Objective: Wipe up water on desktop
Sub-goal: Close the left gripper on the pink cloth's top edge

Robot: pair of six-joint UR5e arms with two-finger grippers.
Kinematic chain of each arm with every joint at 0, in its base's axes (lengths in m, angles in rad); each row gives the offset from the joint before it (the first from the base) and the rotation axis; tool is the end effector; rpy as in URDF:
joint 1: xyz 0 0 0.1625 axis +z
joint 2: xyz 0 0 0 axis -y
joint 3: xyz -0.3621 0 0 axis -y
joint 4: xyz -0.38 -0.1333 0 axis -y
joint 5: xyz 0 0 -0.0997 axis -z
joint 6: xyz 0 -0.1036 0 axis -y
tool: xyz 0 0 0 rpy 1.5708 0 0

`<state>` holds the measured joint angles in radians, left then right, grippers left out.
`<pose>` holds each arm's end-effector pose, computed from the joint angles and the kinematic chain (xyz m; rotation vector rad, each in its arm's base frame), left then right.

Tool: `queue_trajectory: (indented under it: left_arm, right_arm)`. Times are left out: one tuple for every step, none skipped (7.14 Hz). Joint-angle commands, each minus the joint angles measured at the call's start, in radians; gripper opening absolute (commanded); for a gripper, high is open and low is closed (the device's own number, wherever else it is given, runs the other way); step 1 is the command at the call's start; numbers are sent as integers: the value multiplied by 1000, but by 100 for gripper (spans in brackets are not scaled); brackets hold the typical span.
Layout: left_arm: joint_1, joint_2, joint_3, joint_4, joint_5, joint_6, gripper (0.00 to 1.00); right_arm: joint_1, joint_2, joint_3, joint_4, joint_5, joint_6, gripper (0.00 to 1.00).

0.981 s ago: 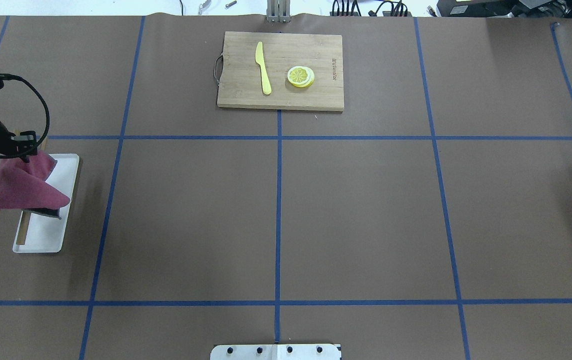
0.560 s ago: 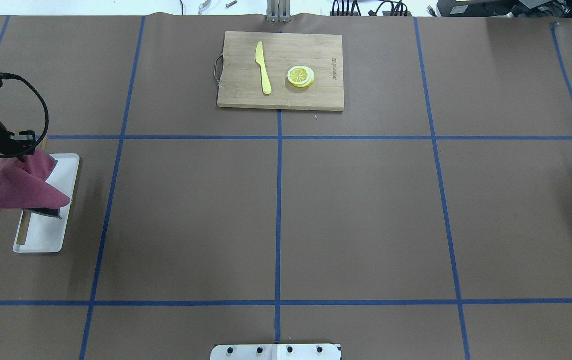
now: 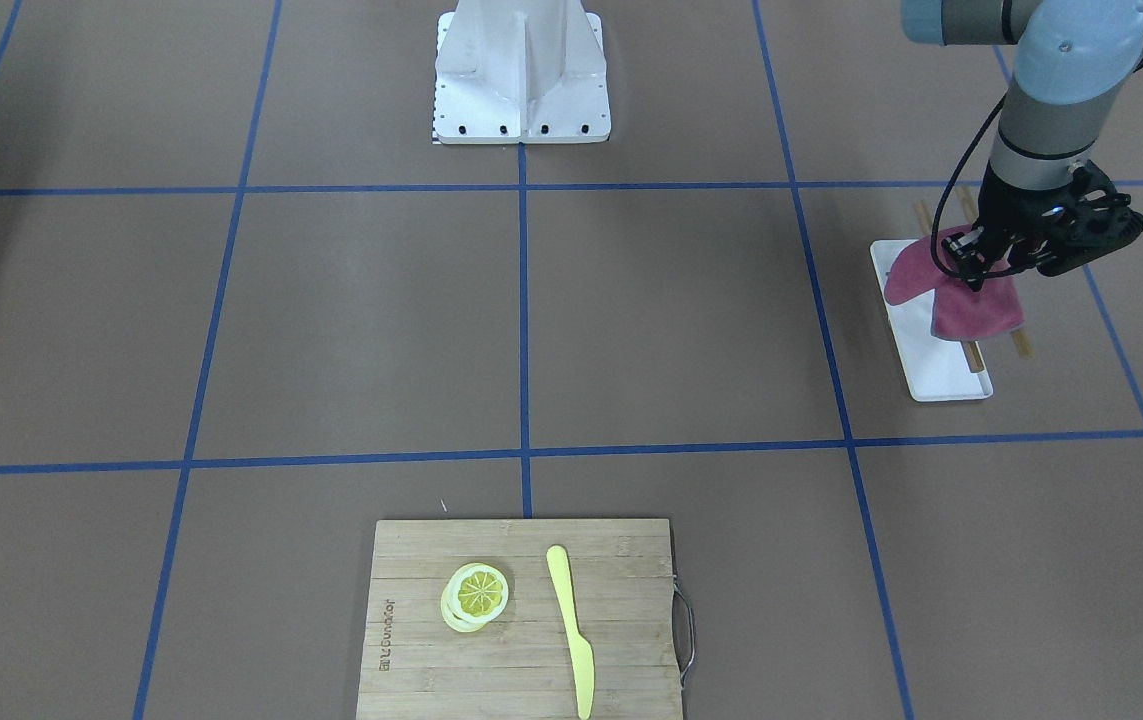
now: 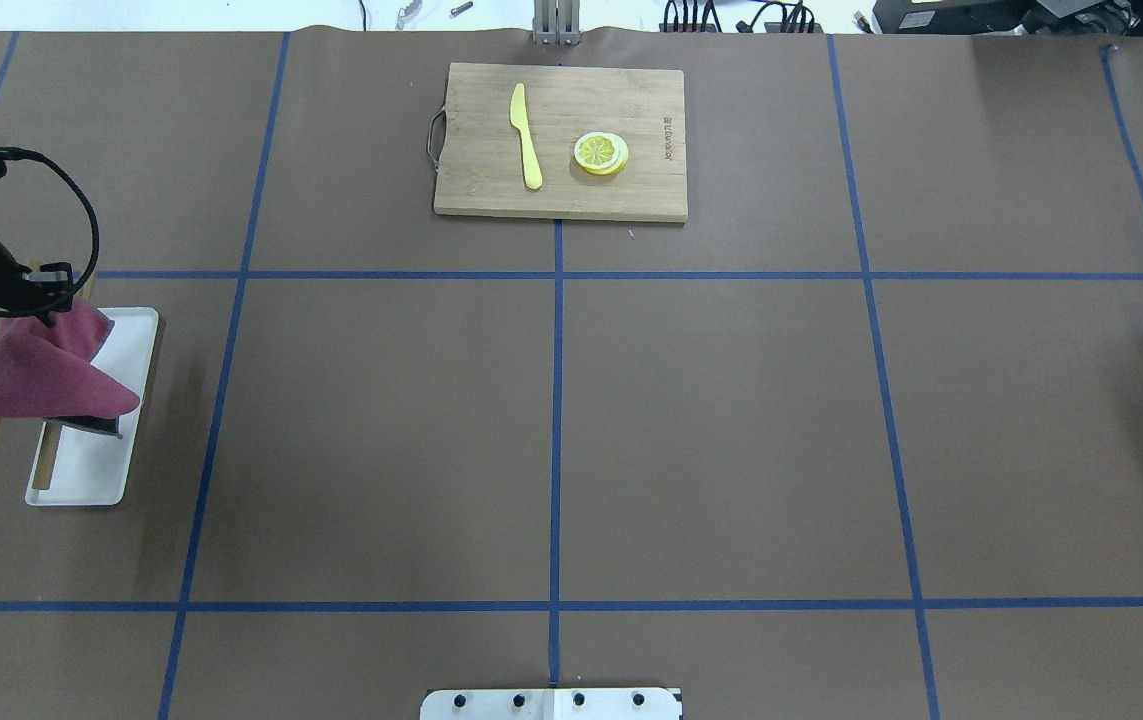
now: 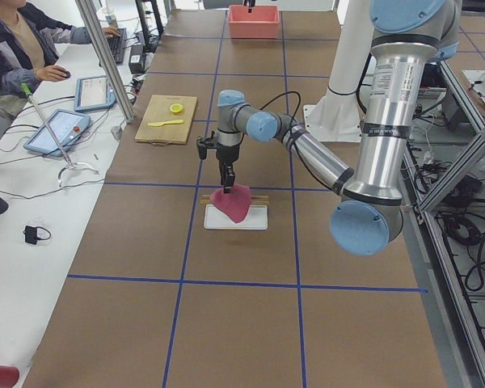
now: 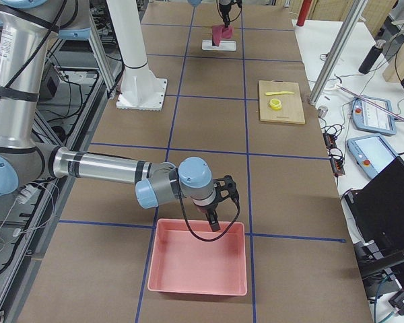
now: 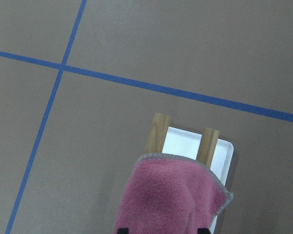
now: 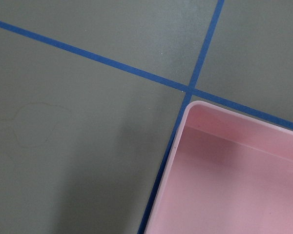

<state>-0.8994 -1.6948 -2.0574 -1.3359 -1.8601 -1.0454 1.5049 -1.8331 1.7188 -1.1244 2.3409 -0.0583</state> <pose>0.2207 -0.4445 0.3597 0.0276 0.4711 -0.3127 0.0346 -0.4053 0.5934 0.3132 -0.7656 -0.2449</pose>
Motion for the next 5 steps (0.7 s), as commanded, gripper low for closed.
queue_trajectory:
  left_arm:
    - [4, 0, -3, 0, -1, -2, 57]
    - [8, 0, -3, -2, -2, -2, 57]
    - [8, 0, 2, -3, -1, 1, 54]
    - [10, 0, -3, -2, -1, -1, 54]
    - [16, 0, -1, -2, -1, -1, 47]
  right_arm:
    - [0, 0, -8, 0, 0, 0, 100]
    - [0, -3, -10, 0, 3, 0, 100]
    - [0, -5, -13, 0, 2, 0, 100]
    - [0, -3, -24, 0, 2, 0, 100]
    - [1, -3, -24, 0, 2, 0, 100]
